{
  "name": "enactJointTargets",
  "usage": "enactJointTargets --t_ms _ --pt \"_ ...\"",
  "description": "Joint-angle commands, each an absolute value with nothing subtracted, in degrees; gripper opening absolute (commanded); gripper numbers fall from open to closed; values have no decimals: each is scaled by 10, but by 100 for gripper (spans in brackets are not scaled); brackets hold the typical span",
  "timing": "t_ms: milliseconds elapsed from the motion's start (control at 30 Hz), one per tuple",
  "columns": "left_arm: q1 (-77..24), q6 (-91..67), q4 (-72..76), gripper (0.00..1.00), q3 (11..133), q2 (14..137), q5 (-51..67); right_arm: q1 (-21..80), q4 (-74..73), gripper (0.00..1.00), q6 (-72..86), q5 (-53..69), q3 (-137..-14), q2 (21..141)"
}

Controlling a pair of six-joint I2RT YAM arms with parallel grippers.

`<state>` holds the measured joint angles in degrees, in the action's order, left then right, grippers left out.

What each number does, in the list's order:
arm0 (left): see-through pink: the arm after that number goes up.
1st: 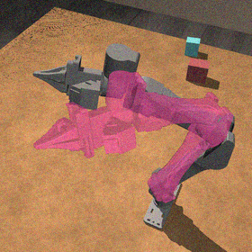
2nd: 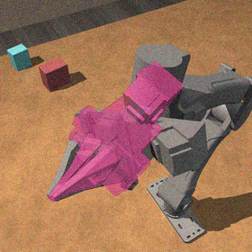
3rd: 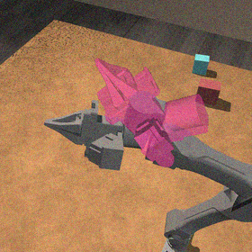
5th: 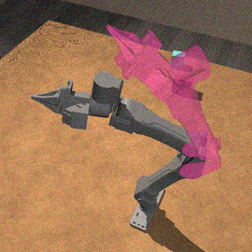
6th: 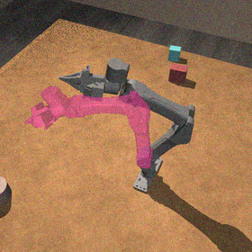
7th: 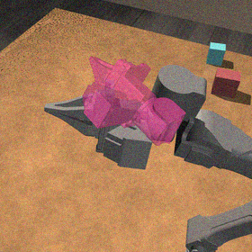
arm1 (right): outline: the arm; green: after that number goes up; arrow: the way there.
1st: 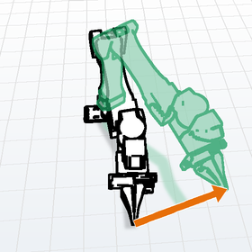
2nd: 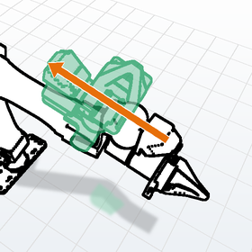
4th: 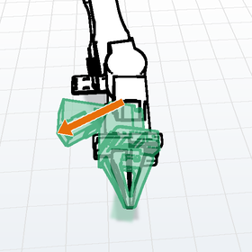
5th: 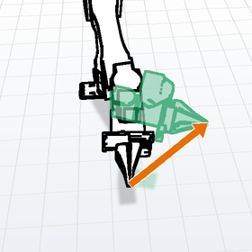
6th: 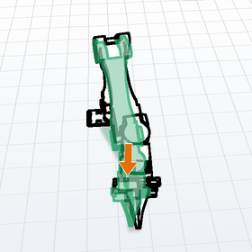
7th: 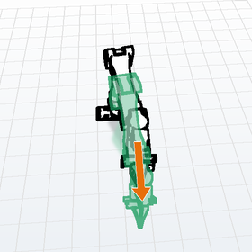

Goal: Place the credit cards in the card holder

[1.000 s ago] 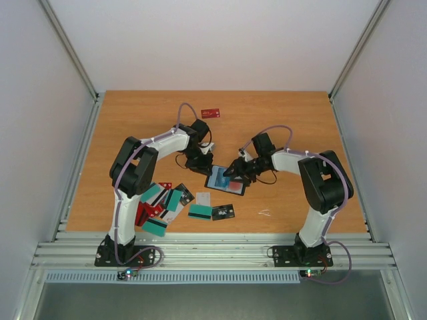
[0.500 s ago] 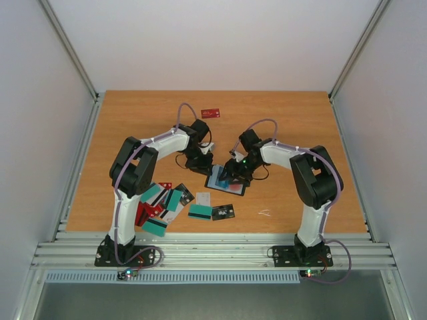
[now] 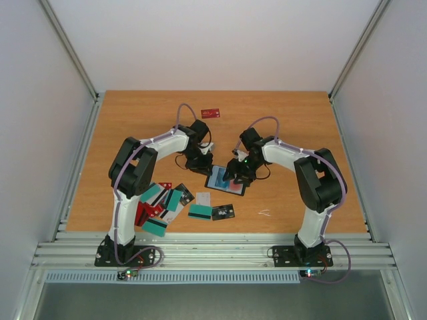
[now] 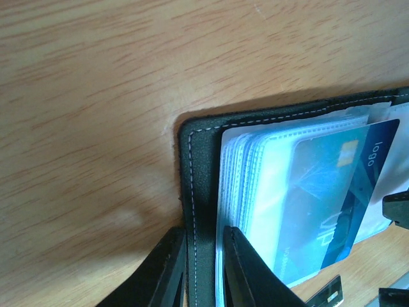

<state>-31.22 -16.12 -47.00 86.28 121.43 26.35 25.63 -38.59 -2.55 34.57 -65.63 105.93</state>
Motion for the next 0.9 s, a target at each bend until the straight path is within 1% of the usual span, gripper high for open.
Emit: enactJointTargets --t_ms 0,500,867 --pt "-317 -163 -466 19 853 1213 257 261 -396 54 -35 328 -682 1076" --pt "-322 -163 -462 19 841 1207 258 299 -408 54 -36 323 -739 1130" --pt "-325 -168 -458 19 839 1202 258 311 -418 54 -31 331 -764 1141"
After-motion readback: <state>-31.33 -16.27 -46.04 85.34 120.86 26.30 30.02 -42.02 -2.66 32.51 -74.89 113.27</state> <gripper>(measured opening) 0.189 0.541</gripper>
